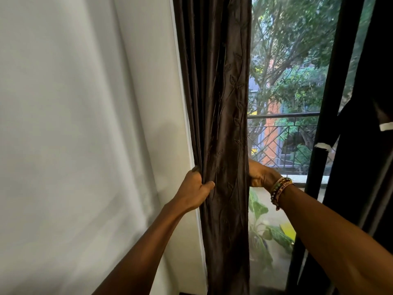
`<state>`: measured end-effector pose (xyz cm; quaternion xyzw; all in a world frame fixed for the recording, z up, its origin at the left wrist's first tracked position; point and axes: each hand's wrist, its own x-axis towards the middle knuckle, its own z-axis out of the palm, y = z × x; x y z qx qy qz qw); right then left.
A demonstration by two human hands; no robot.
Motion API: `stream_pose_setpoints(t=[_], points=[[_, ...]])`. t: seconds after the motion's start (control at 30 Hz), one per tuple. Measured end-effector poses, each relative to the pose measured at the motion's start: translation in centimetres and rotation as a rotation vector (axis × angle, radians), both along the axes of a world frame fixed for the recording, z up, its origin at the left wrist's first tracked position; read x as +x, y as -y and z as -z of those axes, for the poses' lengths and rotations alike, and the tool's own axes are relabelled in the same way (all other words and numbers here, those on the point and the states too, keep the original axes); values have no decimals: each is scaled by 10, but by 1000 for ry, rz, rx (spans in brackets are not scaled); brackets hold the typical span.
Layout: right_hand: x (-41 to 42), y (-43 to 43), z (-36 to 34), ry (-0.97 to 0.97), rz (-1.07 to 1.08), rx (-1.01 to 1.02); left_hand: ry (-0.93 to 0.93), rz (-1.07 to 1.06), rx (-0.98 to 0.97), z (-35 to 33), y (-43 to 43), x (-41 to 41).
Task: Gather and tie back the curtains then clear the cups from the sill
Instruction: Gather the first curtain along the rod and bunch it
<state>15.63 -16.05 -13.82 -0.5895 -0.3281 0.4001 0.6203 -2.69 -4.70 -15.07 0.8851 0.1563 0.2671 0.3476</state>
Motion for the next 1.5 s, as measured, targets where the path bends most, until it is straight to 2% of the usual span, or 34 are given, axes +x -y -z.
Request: stream_pose_setpoints(t=[0.07,0.23,0.3,0.4,0.43,0.47,0.53,0.7,0.83,0.93,1.03,1.2,1.3,1.37,1.4,1.43,1.5], points=[[-4,0,-2,85,62,23,-26,-19,85,-3,0,0],[-16,9,-8,497,196,39,-118,-132,187,-8,-5,-2],[-9,13,-5,612,256,30,-72,-107,83,-11,-6,-4],[-12,28,-10,964,270,30,-21,-10,-217,-19,-6,-10],[-16,33,-13,1082,269,1,-27,0,-251,-19,-8,-11],[-19,35,-12,1119,271,-17,-38,-9,-247,-19,-9,-10],[-22,36,-11,1026,257,23,-70,-36,-205,-18,-9,-7],[-36,18,-8,425,348,259,-42,74,-286,-25,2,-2],[-45,9,-13,45,306,323,-69,70,-341,-30,1,-2],[-47,1,-13,-84,221,259,-185,45,-507,-35,-4,0],[-43,-4,-13,-70,135,214,-201,42,-588,-41,-10,-1],[-32,-7,-22,87,38,76,-95,28,-659,-35,-21,0],[-25,-4,-28,237,-14,-73,-121,20,-602,-37,-26,4],[-24,1,-34,415,0,-176,-144,6,-532,-38,-27,7],[-22,0,-36,538,11,-207,-172,-4,-459,-39,-26,9],[-21,0,-41,739,44,-275,-213,-15,-342,-37,-26,11],[-22,-2,-49,1282,122,-553,-292,-46,12,-34,-26,16]])
